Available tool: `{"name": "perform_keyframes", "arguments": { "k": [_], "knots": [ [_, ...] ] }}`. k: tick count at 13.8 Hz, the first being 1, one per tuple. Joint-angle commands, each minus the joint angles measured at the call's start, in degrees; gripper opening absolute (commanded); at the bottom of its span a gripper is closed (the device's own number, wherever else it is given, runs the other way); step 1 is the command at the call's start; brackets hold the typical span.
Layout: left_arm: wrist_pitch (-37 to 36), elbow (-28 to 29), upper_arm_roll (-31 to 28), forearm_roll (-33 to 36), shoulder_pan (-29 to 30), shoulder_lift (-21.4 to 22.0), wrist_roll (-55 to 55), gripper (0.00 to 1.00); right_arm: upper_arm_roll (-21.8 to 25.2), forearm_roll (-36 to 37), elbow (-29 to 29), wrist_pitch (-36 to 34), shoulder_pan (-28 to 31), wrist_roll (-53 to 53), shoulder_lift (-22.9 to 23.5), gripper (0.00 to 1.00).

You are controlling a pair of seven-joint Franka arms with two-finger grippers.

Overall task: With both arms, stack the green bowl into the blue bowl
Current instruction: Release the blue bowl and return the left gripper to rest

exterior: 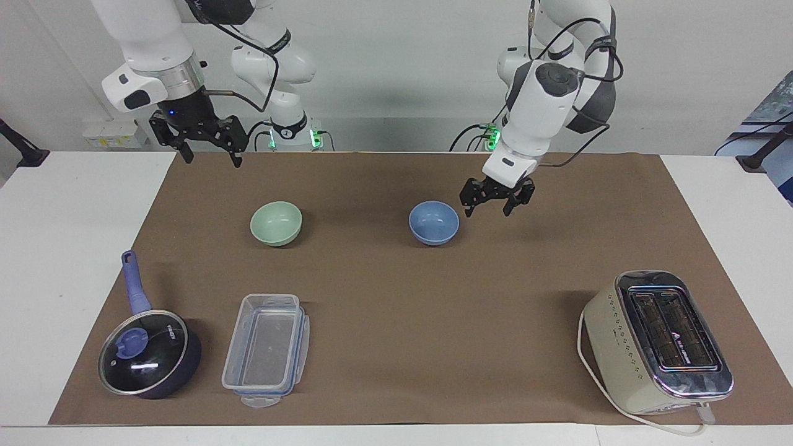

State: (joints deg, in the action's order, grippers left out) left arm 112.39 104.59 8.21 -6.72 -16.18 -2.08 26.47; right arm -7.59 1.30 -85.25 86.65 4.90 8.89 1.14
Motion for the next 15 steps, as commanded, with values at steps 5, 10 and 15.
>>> {"name": "perform_keyframes", "arguments": {
  "k": [5,10,15],
  "knots": [
    [-10.69,-10.72,0.05,4.52,9.31,-0.91,-14.93,1.0,0.12,-1.21,-3.5,2.38,0.64,-1.06,-2.01,1.0],
    [-14.13,-11.07,-0.04,4.43,18.45,0.84,-25.4,1.0,0.12,-1.21,-13.24,8.07,0.64,-1.33,-4.73,1.0],
    [-16.85,-10.98,-0.39,4.52,21.46,1.29,-29.2,1.0,0.12,-1.3,-31.16,22.66,0.55,-1.24,-8.25,1.0]
  ]
}}
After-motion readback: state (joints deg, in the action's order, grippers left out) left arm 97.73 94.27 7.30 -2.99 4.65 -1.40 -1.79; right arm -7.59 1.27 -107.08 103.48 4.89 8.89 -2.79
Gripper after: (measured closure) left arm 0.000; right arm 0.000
